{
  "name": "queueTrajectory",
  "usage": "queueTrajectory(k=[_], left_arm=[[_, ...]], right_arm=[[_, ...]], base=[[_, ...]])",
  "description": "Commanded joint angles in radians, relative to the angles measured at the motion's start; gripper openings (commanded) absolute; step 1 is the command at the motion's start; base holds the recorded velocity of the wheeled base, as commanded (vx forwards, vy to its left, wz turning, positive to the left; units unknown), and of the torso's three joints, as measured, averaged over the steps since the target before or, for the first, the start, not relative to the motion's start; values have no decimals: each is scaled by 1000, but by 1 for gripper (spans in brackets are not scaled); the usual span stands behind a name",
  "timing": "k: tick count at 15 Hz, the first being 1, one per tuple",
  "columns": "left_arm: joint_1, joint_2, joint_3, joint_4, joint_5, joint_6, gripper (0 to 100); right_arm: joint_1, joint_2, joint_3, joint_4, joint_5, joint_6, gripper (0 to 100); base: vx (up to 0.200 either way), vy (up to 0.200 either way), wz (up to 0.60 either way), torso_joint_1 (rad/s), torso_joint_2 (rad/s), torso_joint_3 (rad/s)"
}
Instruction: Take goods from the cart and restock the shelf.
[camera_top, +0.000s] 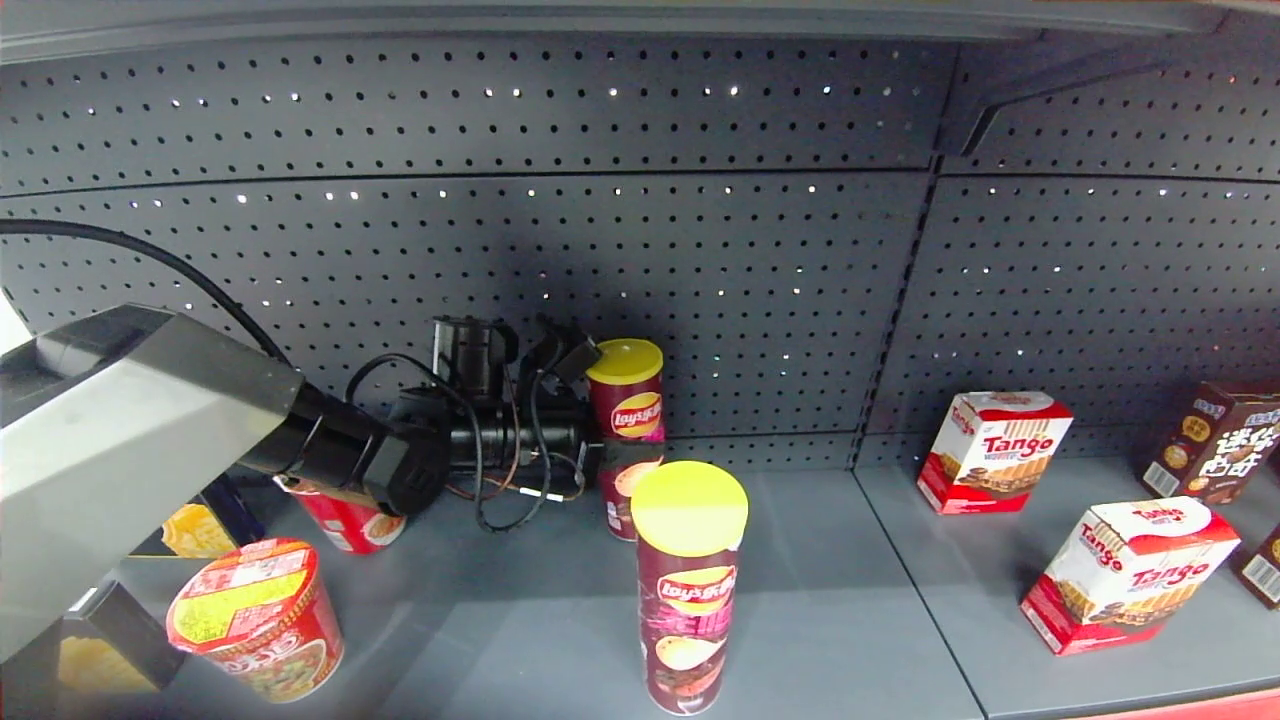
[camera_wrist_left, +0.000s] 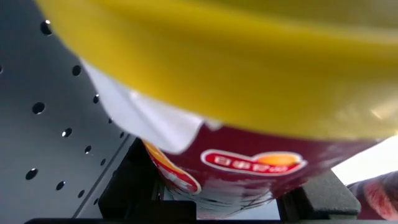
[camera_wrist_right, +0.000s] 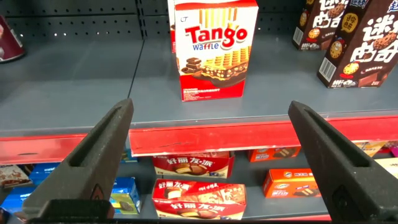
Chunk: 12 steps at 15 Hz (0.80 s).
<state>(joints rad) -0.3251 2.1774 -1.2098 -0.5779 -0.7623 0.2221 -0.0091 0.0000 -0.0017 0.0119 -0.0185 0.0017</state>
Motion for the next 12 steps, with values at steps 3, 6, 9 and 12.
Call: queueTrajectory(k=[3, 6, 9, 12], left_arm=[[0, 1, -1, 0, 0, 2, 0], [0, 7, 6, 0, 0, 3, 100], [0, 5, 7, -2, 0, 5, 100], [9, 4, 13, 0, 0, 40, 100]], right_arm=[[0, 0, 0, 0, 0, 0, 100], [-2, 0, 0, 0, -1, 0, 100], [-2, 0, 0, 0, 0, 0, 100], [0, 0, 0, 0, 0, 0, 100]], base=[[0, 0, 0, 0, 0, 0], [0, 0, 0, 0, 0, 0], [0, 0, 0, 0, 0, 0], [0, 0, 0, 0, 0, 0]])
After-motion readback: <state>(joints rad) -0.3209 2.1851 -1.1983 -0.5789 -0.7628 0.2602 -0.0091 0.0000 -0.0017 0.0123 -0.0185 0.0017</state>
